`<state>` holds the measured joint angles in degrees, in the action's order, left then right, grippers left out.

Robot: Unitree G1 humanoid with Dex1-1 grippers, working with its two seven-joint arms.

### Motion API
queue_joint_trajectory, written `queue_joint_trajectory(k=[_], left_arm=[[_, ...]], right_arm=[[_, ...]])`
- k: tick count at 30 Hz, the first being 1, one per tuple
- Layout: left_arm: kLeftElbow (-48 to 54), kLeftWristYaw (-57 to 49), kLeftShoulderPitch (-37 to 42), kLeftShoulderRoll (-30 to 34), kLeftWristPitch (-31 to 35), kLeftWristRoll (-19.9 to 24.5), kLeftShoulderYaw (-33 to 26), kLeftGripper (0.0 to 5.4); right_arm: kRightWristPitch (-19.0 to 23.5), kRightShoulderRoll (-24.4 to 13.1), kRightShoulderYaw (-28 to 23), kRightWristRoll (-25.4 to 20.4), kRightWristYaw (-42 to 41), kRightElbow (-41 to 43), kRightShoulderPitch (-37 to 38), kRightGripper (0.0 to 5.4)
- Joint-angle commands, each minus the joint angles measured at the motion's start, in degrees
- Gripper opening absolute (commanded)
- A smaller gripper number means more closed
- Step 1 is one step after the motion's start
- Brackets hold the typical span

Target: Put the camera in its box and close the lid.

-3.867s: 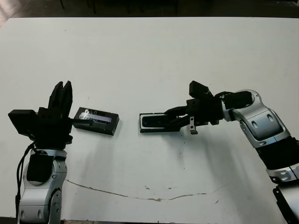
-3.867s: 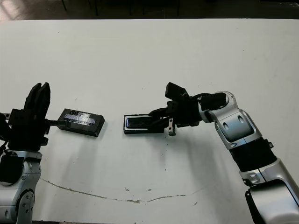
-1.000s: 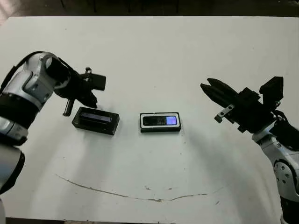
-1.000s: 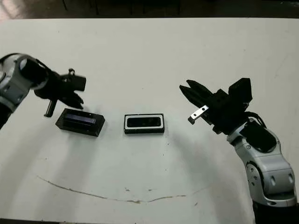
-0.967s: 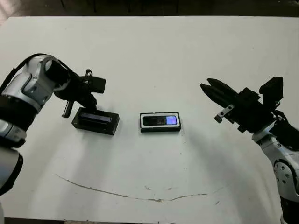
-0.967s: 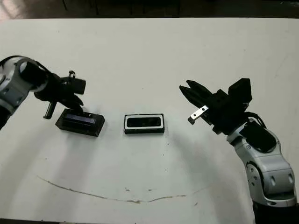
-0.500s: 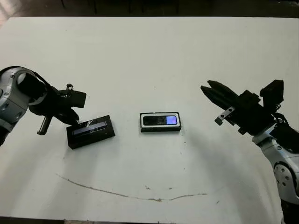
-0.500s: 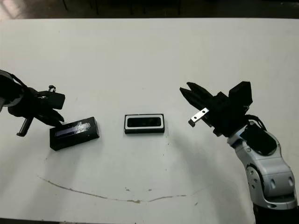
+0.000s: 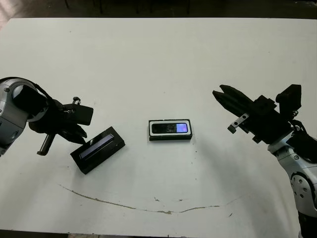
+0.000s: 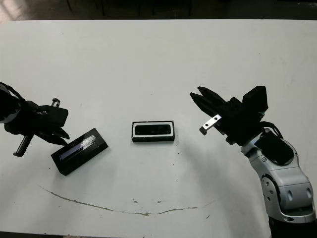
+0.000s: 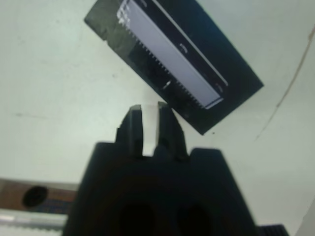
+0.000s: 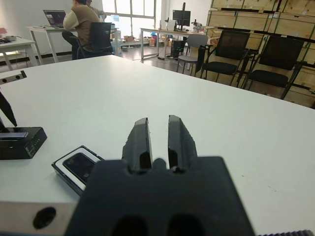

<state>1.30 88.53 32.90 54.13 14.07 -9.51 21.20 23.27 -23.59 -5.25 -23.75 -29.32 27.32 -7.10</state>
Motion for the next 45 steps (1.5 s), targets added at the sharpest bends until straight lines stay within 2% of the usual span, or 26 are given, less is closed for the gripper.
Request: queue_joint_trajectory(k=[1, 3, 7, 11, 12, 15, 18, 22, 26, 29, 32, 37, 44, 45], left_arm=[[-1.8, -1.7, -1.6, 1.3, 0.5, -0.5, -0.6, 0.0], [-2.8, -6.3, -3.0, 1.1, 0.5, -1.3, -2.5, 0.0], [-0.1, -28.3, -12.3, -1.4, -1.4, -5.0, -12.4, 0.0], [10.7, -45.3, -20.9, -7.3, 7.9, -7.5, -23.0, 0.0], [13.5, -48.4, -22.9, -9.4, 9.2, -6.6, -25.9, 0.0], [16.8, -53.9, -28.3, -16.3, 3.6, 2.3, -34.9, 0.0], [25.4, -55.1, -31.8, -20.1, 10.8, 8.7, -39.5, 0.0], [36.3, -52.4, -36.2, -18.2, 22.2, 15.4, -42.0, 0.21], [43.7, -47.9, -38.9, -15.3, 34.9, 26.1, -45.3, 1.02], [45.0, -46.7, -41.2, -15.5, 35.4, 30.7, -46.4, 1.73], [44.8, -45.8, -44.1, -16.5, 32.2, 33.4, -46.2, 2.41], [43.0, -44.3, -48.5, -16.6, 26.6, 35.2, -44.3, 3.62], [38.4, -42.4, -51.9, -14.5, 18.8, 32.6, -40.5, 5.27], [38.1, -42.3, -52.2, -14.0, 18.1, 32.1, -40.2, 5.36]], right_arm=[[0.6, -0.7, 0.3, 0.1, -0.1, -0.3, 0.6, 0.04], [0.5, -0.7, 0.1, -0.3, -0.4, -0.4, 0.7, 0.04], [0.2, -0.3, -0.4, -1.8, -1.1, -0.1, 1.4, 0.04], [0.2, -0.6, -1.0, -3.7, -2.1, 0.7, 2.4, 0.04], [0.2, -0.7, -1.1, -4.1, -2.2, 1.0, 2.6, 0.04], [0.8, -1.1, -1.4, -4.7, -2.0, 2.2, 3.3, 0.04], [0.8, -1.4, -1.5, -5.0, -2.0, 2.5, 3.5, 0.04], [-0.9, -1.5, -1.1, -4.9, -3.5, 1.2, 3.5, 0.0], [-1.2, -2.0, -1.1, -4.4, -3.8, 1.7, 4.2, 0.0], [-1.3, -2.0, -1.5, -4.5, -3.8, 2.1, 5.2, 0.0], [-1.4, -2.2, -1.8, -4.8, -4.0, 2.2, 6.2, 0.0], [-1.5, -2.5, -2.3, -5.5, -4.9, 1.8, 7.3, 0.0], [-1.6, -2.5, -2.0, -5.3, -4.9, 1.3, 7.8, 0.0], [-1.8, -2.5, -1.9, -5.1, -5.0, 1.1, 7.8, 0.0]])
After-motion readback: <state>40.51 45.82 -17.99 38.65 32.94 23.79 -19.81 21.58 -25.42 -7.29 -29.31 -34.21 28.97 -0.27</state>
